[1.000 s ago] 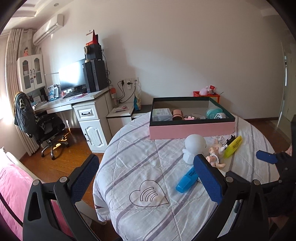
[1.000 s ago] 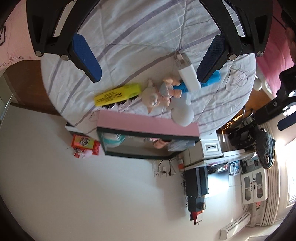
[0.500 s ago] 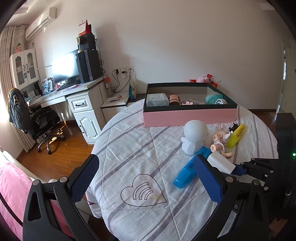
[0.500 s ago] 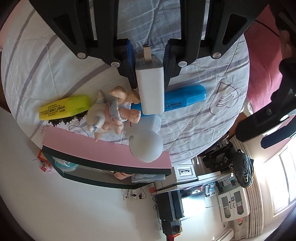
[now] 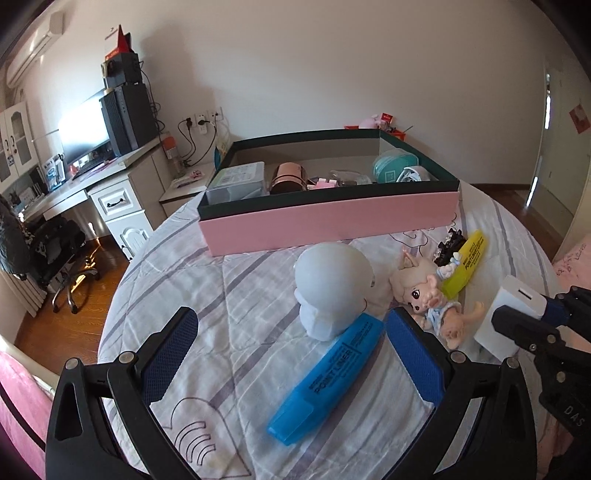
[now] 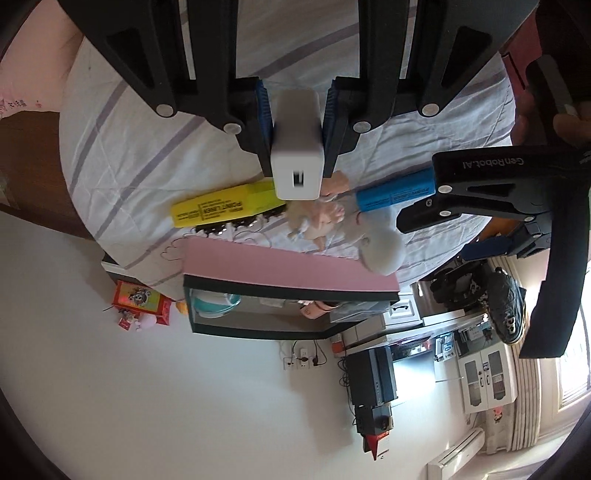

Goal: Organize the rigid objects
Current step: 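Grasp the white charger block with the right gripper while the left gripper grasps the white round figure, then carry the charger and white figure over the pink box and release both inside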

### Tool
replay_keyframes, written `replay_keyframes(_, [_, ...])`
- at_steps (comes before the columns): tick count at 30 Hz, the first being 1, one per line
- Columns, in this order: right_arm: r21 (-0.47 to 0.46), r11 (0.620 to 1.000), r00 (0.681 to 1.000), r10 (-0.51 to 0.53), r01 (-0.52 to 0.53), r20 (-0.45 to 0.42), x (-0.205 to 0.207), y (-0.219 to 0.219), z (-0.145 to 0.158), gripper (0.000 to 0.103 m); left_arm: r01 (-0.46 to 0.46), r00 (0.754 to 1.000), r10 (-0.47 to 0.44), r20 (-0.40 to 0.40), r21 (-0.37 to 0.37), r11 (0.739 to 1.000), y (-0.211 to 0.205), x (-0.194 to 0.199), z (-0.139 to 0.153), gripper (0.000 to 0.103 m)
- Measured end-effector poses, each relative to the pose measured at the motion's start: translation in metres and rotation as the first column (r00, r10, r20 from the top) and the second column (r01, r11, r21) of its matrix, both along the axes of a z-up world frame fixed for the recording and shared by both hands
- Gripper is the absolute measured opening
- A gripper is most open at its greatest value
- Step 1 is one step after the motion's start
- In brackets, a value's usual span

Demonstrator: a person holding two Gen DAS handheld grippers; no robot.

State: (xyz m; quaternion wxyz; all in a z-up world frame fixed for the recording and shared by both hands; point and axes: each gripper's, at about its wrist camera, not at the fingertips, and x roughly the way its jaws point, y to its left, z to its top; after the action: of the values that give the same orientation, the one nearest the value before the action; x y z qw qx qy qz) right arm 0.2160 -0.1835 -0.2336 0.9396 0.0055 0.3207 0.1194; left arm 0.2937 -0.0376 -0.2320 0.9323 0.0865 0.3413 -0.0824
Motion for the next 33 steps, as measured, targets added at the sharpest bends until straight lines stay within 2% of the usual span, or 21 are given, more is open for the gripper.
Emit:
replay_keyframes(9, [0.005, 1.0, 1.0, -0.025, 0.025, -0.012, 0.025, -0.023, -0.005, 0.024, 0.022, 0.997, -0.021, -0.077, 0.01, 1.0, -0.02, 0.044, -0.013, 0.103])
replay_keyframes(11, [0.007, 1.0, 1.0, -0.019, 0.019, -0.018, 0.031, -0.022, -0.008, 0.024, 0.029, 0.996, -0.028, -0.084, 0.013, 1.0, -0.022, 0.049, -0.016, 0.095])
replay_keyframes(13, [0.015, 1.0, 1.0, -0.019, 0.019, -0.024, 0.035, -0.022, -0.011, 0.024, 0.023, 0.994, -0.023, -0.109, -0.004, 1.0, -0.021, 0.054, -0.022, 0.071])
replay_keyframes(14, [0.019, 1.0, 0.999, -0.018, 0.019, -0.027, 0.037, -0.022, -0.012, 0.024, 0.036, 0.991, -0.039, -0.125, -0.024, 0.999, -0.02, 0.056, -0.024, 0.066])
replay_keyframes(15, [0.021, 1.0, 0.999, -0.019, 0.019, -0.029, 0.038, -0.022, -0.012, 0.024, 0.048, 0.99, -0.053, -0.129, -0.042, 0.998, -0.02, 0.056, -0.024, 0.054])
replay_keyframes(19, [0.013, 1.0, 0.999, -0.015, 0.016, -0.051, 0.045, -0.019, -0.016, 0.024, 0.038, 0.995, -0.042, -0.09, -0.046, 0.998, -0.016, 0.049, -0.019, 0.054])
replay_keyframes(24, [0.018, 1.0, 0.998, -0.014, 0.015, -0.056, 0.046, -0.02, -0.016, 0.024, 0.014, 1.0, -0.013, 0.009, -0.042, 0.999, -0.006, 0.03, -0.002, 0.054])
replay_keyframes(29, [0.008, 0.999, 0.999, -0.04, 0.04, -0.01, 0.036, -0.018, -0.005, 0.024, -0.004, 0.993, 0.01, 0.118, -0.056, 0.998, 0.004, 0.003, 0.02, 0.054])
replay_keyframes(33, [-0.002, 0.999, 0.998, -0.034, 0.035, 0.058, 0.024, -0.009, 0.012, 0.024, -0.01, 0.977, 0.027, 0.213, -0.076, 0.997, 0.013, -0.026, 0.041, 0.054])
